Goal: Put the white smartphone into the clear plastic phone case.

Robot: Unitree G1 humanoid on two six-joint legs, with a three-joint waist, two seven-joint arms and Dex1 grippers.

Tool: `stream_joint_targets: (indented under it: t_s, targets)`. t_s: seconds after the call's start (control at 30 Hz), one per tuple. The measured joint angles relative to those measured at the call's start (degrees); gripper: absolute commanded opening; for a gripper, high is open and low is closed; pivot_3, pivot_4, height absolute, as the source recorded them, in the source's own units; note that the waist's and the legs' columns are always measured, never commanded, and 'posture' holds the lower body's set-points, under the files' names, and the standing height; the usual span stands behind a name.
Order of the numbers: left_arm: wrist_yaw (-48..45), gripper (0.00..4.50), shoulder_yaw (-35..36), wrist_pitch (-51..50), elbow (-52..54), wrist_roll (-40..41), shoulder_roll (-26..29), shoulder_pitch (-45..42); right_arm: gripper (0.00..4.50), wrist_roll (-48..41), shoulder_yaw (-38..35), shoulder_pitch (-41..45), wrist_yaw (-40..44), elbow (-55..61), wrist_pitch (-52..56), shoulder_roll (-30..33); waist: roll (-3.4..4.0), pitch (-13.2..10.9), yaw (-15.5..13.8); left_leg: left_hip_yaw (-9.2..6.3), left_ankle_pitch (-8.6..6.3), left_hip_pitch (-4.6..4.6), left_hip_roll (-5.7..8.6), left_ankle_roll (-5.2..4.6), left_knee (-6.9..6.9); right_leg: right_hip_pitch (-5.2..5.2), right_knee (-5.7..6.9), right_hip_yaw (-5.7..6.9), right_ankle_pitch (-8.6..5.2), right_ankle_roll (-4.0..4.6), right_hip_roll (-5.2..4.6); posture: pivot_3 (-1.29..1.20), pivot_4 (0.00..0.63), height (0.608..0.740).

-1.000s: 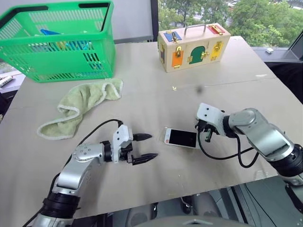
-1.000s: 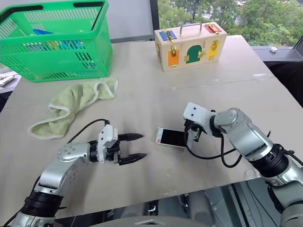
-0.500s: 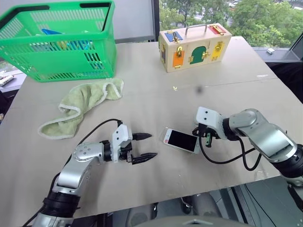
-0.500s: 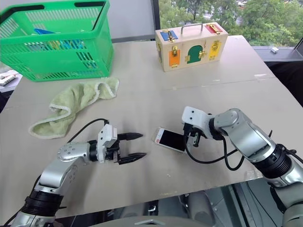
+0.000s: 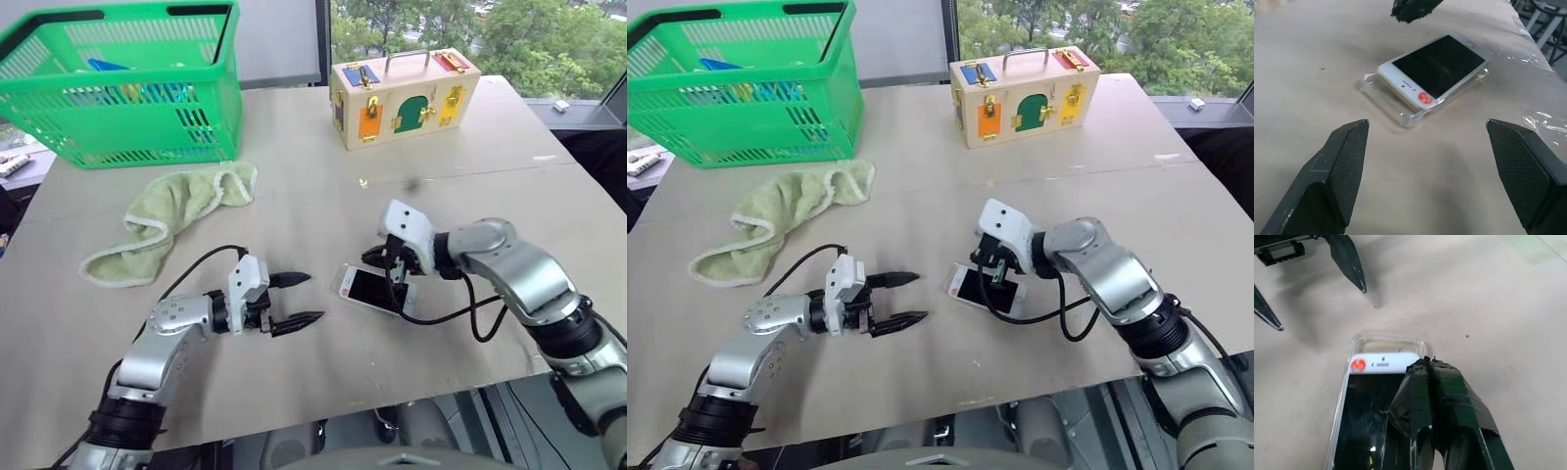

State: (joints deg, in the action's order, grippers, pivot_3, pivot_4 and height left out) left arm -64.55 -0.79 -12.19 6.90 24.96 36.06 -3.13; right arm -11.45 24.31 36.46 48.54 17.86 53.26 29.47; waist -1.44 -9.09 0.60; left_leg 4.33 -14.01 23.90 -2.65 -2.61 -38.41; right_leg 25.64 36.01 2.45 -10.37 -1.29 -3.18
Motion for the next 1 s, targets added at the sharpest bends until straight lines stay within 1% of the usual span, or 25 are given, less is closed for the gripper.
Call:
stream_joint_targets:
  t_s: [0.13, 0.37, 0.57, 0.67, 0.77, 0.83, 0.93, 1.0]
  targets:
    - [0.0, 3.98, 0.3, -0.1, -0.1, 0.0, 0.1, 0.0, 0.02, 1.9, 4.9, -0.5, -0.1, -3.4, -1.6, -0.8, 0.00, 0.0, 0.0, -0.02, 0.00, 0.00, 0.00, 0.00, 0.00, 0.00, 0.01, 0.01, 0.00, 0.00, 0.01, 0.00, 0.150, 0.740]
    - [0.0, 3.98, 0.3, -0.2, -0.1, 0.0, 0.1, 0.0, 0.02, 4.4, 8.9, 0.3, 0.5, -4.8, -3.9, -0.8, 0.00, 0.2, 0.1, -0.01, 0.00, -0.14, -0.01, 0.00, 0.00, -0.08, 0.06, 0.00, -0.01, -0.01, 0.02, 0.00, 0.150, 0.740]
    - [0.0, 3.98, 0.4, 0.4, -0.9, 0.0, 0.0, 0.4, 0.02, 5.3, 8.6, -0.9, -0.5, -6.0, -5.5, -2.1, 0.05, 0.6, 0.1, -0.02, 0.00, -0.21, -0.03, 0.00, -0.02, -0.09, 0.15, -0.01, -0.01, 0.00, 0.00, 0.00, 0.150, 0.740]
    - [-0.1, 3.98, 0.4, 1.0, -1.7, -0.1, -0.1, 1.0, 0.02, 4.6, 5.6, -2.9, -1.5, -6.3, -7.5, -3.5, 0.04, 0.6, 0.1, -0.02, 0.00, -0.20, -0.03, 0.00, -0.02, -0.06, 0.18, -0.01, -0.01, 0.01, 0.00, 0.00, 0.150, 0.740]
    - [-0.2, 3.98, 0.4, 1.4, -2.1, -0.1, -0.1, 0.9, 0.02, 1.8, 1.2, -5.5, -1.8, -5.5, -6.8, -4.5, 0.16, 0.5, 0.1, -0.02, 0.01, -0.12, -0.03, 0.01, -0.03, -0.01, 0.20, -0.01, 0.00, 0.02, 0.00, 0.00, 0.150, 0.740]
    - [-0.2, 3.98, 0.4, 1.5, -2.9, -0.1, -0.2, 0.8, 0.02, -0.7, -2.5, -6.3, -2.1, -2.9, -4.6, -4.7, 0.25, 0.4, 0.0, -0.01, 0.01, -0.07, -0.03, 0.01, -0.02, 0.04, 0.19, -0.01, 0.00, 0.01, -0.01, 0.00, 0.150, 0.740]
    - [-0.1, 3.98, 0.3, 1.5, -3.3, 0.0, -0.5, -0.3, 0.02, -4.6, -8.3, -6.6, -2.5, 4.9, -1.0, -2.9, 0.24, 0.4, -0.1, -0.04, 0.00, -0.03, -0.03, 0.01, 0.00, 0.05, 0.15, 0.02, 0.00, 0.02, -0.01, 0.00, 0.150, 0.740]
    - [-0.1, 3.98, 0.3, 1.4, -3.3, 0.0, -0.6, -0.9, 0.02, -6.0, -10.7, -7.8, -3.1, 8.5, 0.7, -1.6, 0.23, 0.4, -0.2, -0.04, 0.00, -0.03, -0.02, 0.01, 0.02, 0.03, 0.09, 0.03, -0.01, 0.01, -0.01, 0.00, 0.150, 0.740]
